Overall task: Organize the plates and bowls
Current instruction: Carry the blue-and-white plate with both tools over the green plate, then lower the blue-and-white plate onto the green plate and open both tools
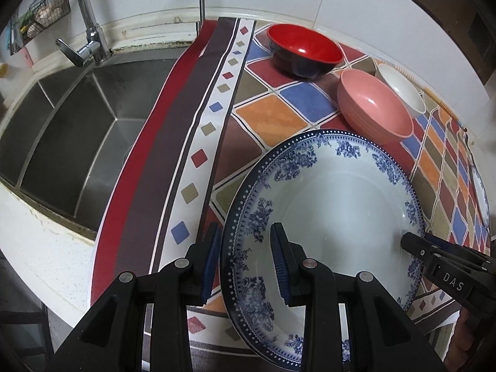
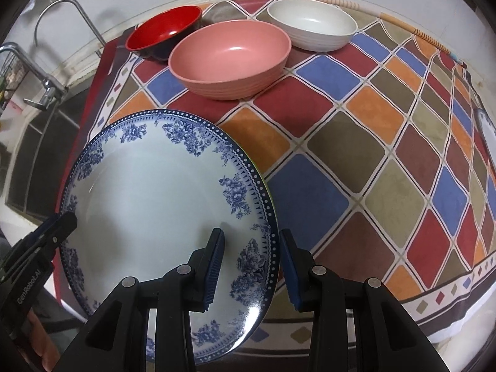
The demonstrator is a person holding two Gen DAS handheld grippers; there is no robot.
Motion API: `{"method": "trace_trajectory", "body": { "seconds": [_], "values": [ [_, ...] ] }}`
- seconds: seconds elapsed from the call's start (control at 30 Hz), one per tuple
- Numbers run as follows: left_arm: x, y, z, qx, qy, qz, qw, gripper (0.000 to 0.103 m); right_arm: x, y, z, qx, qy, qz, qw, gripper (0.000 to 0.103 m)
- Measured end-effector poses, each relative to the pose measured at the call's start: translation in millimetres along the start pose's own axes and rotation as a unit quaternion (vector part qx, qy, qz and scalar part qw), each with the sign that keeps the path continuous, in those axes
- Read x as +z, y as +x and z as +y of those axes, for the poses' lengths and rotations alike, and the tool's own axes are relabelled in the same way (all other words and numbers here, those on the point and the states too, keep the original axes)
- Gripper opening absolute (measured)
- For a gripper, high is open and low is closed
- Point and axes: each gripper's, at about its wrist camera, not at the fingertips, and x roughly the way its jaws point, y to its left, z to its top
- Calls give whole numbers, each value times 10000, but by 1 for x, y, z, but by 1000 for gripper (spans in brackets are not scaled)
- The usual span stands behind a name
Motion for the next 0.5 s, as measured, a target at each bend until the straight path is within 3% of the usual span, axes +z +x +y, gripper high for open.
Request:
{"method": "trace_trajectory", "body": {
  "seconds": [0.5],
  "values": [
    [6,15,-5,49,93,93,9999,32,8,16,-1,-87,33,54,9999,38]
  ]
}}
